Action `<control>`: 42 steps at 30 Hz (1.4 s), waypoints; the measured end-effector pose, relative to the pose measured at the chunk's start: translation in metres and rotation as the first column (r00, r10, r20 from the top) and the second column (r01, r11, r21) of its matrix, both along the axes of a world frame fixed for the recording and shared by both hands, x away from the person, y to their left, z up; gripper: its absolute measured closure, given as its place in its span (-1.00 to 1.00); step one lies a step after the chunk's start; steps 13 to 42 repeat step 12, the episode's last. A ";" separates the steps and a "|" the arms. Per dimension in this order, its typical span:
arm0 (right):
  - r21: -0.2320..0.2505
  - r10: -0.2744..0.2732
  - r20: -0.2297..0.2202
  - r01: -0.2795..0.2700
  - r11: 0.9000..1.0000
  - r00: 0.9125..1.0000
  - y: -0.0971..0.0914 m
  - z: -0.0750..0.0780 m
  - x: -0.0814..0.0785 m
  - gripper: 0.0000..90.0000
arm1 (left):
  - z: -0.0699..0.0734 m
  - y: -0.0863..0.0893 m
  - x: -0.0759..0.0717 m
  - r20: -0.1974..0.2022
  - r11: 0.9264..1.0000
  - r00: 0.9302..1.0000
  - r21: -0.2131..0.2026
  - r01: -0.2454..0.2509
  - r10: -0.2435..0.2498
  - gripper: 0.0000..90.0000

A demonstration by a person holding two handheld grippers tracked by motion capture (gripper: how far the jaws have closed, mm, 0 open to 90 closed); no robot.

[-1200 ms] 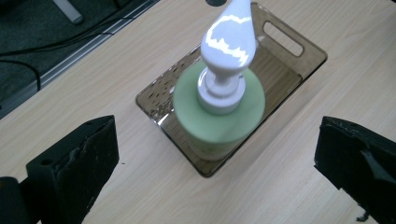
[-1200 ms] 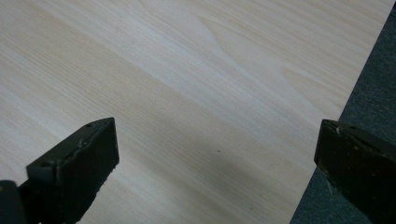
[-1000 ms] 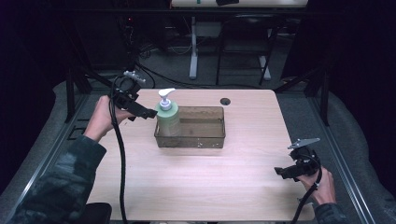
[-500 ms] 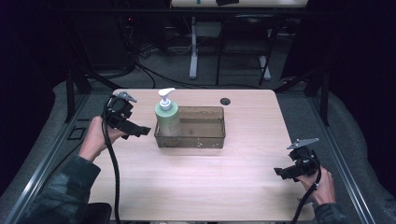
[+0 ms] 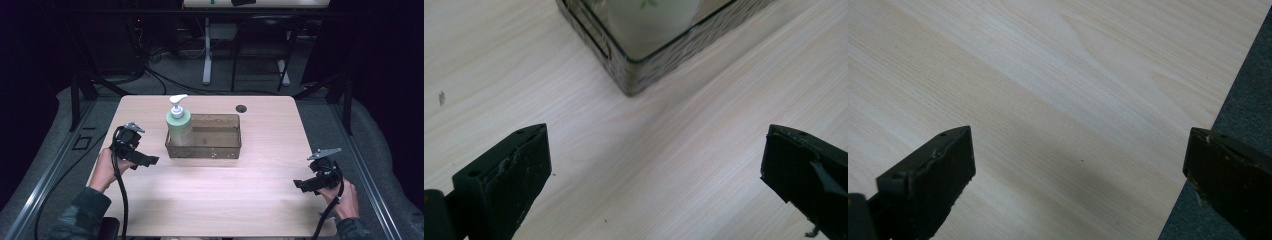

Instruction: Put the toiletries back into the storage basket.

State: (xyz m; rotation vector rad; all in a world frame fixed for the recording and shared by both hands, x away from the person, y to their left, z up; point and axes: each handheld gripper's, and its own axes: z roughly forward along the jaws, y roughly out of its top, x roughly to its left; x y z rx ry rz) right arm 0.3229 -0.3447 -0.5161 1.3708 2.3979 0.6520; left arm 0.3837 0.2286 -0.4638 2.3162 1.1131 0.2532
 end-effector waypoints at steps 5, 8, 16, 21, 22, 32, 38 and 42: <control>-0.001 0.003 -0.001 -0.003 1.000 1.000 0.001 -0.001 0.000 -1.00 | -0.023 0.004 -0.001 -0.005 0.999 0.999 -0.017 -0.038 0.038 -1.00; 0.000 0.004 -0.001 -0.004 1.000 1.000 0.000 -0.002 0.001 -1.00 | -0.032 0.009 -0.001 -0.017 0.999 0.999 -0.013 -0.049 0.049 -1.00; -0.007 0.001 0.000 -0.001 1.000 1.000 -0.001 -0.003 0.001 -1.00 | -0.041 0.019 0.002 -0.038 0.996 0.996 -0.035 -0.082 0.080 -1.00; -0.007 0.001 0.000 -0.001 1.000 1.000 -0.001 -0.003 0.001 -1.00 | -0.041 0.019 0.002 -0.038 0.996 0.996 -0.035 -0.082 0.080 -1.00; -0.007 0.001 0.000 -0.001 1.000 1.000 -0.001 -0.003 0.001 -1.00 | -0.041 0.019 0.002 -0.038 0.996 0.996 -0.035 -0.082 0.080 -1.00; -0.007 0.001 0.000 -0.001 1.000 1.000 -0.001 -0.003 0.001 -1.00 | -0.041 0.019 0.002 -0.038 0.996 0.996 -0.035 -0.082 0.080 -1.00; -0.007 0.001 0.000 -0.001 1.000 1.000 -0.001 -0.003 0.001 -1.00 | -0.041 0.019 0.002 -0.038 0.996 0.996 -0.035 -0.082 0.080 -1.00; -0.007 0.001 0.000 -0.001 1.000 1.000 -0.001 -0.003 0.001 -1.00 | -0.041 0.019 0.002 -0.038 0.996 0.996 -0.035 -0.082 0.080 -1.00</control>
